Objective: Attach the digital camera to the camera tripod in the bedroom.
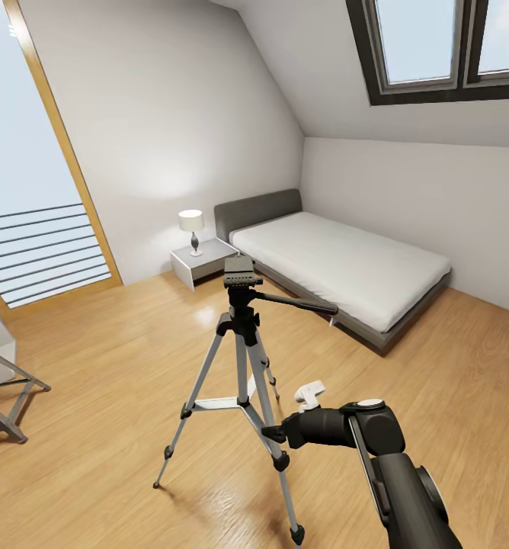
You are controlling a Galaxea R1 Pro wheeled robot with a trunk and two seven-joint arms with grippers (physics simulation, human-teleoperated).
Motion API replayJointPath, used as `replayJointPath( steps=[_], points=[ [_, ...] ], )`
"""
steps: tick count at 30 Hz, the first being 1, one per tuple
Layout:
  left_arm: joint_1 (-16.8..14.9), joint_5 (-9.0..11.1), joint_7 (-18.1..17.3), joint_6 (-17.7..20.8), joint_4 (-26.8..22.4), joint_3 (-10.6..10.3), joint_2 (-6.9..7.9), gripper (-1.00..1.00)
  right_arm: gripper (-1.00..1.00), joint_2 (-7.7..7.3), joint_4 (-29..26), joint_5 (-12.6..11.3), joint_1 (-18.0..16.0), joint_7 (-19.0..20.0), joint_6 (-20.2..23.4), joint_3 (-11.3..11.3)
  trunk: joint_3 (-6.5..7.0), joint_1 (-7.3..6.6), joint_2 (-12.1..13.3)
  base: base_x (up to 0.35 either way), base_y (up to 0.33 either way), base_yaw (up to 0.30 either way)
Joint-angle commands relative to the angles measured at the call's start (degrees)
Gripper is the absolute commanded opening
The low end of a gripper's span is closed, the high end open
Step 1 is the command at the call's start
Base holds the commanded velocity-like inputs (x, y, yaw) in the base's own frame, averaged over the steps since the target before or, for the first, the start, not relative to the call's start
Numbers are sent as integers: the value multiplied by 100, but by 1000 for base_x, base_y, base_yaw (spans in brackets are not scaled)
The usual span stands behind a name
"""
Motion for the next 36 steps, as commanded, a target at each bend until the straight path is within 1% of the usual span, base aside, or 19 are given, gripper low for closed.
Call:
replayJointPath(
  steps=[1, 9, 10, 14, 16, 17, 19, 23, 24, 27, 36],
  points=[
    [-4, 58, 10, 8, -1, -12, 0, -100, 100, 3, -6, 60, -6, 55, 23, -4, -11, 3, -11, 0, 0, 0],
    [-4, 58, 9, 8, -1, -13, 0, -100, 100, 31, 9, 57, -6, 5, 23, -17, -11, 3, -11, 0, 0, 0],
    [-4, 57, 9, 8, -1, -13, 0, -100, 100, 54, 15, 58, -6, -22, 23, -17, -11, 3, -11, 0, 0, 0],
    [-4, 56, 10, 8, -1, -15, 0, -100, 100, 300, 45, 63, -6, -313, 23, 2, -11, 3, -11, 0, 0, 0],
    [-4, 57, 13, 8, -1, -15, 0, -100, 100, 302, 58, 78, -20, -525, 23, 56, -11, 3, -11, 0, 0, 0],
    [-4, 57, 11, 8, -1, -14, 0, -100, 100, 302, 67, 76, -52, -773, 2, 158, -11, 3, -11, 0, 0, 0],
    [-4, 58, 13, 8, -1, -13, 0, -100, 100, 302, 72, 65, -99, -1019, -50, 281, -11, 3, -11, 0, 0, 0],
    [-4, 61, 12, 8, -1, -14, 0, -100, 100, 302, 78, 47, -259, -1399, -99, 464, -11, 3, -11, 0, 0, 0],
    [-4, 58, 12, 8, -1, -16, 0, -100, 100, 302, 76, 40, -344, -1512, -108, 507, -11, 3, -11, 0, 0, 0],
    [-4, 59, 14, 8, -1, -15, 0, -100, 100, 302, 74, 31, -469, -1609, -110, 518, -11, 3, -11, 0, 0, 0],
    [-4, 59, 13, 8, -1, -15, 0, -100, 100, 302, 85, 25, -690, -1720, -110, 401, -11, 3, -11, 0, 0, 0]
  ],
)
